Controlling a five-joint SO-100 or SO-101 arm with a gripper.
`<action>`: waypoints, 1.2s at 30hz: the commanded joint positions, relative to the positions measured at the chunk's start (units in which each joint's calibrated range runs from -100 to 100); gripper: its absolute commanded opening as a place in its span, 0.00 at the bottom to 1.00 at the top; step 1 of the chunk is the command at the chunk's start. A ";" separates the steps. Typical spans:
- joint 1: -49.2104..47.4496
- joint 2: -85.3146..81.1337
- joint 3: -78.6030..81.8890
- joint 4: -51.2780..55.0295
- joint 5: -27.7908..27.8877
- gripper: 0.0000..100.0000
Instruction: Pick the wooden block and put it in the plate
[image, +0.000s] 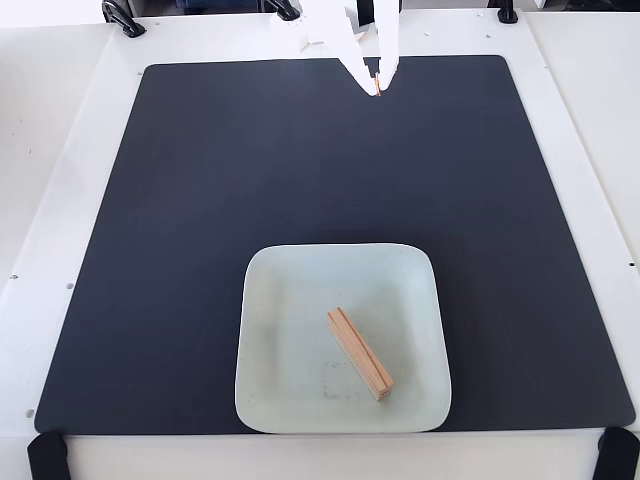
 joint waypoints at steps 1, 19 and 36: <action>-1.13 -11.22 6.32 2.13 -0.39 0.01; -4.82 -28.84 5.78 66.02 0.04 0.01; 11.75 -29.10 5.78 75.04 1.74 0.01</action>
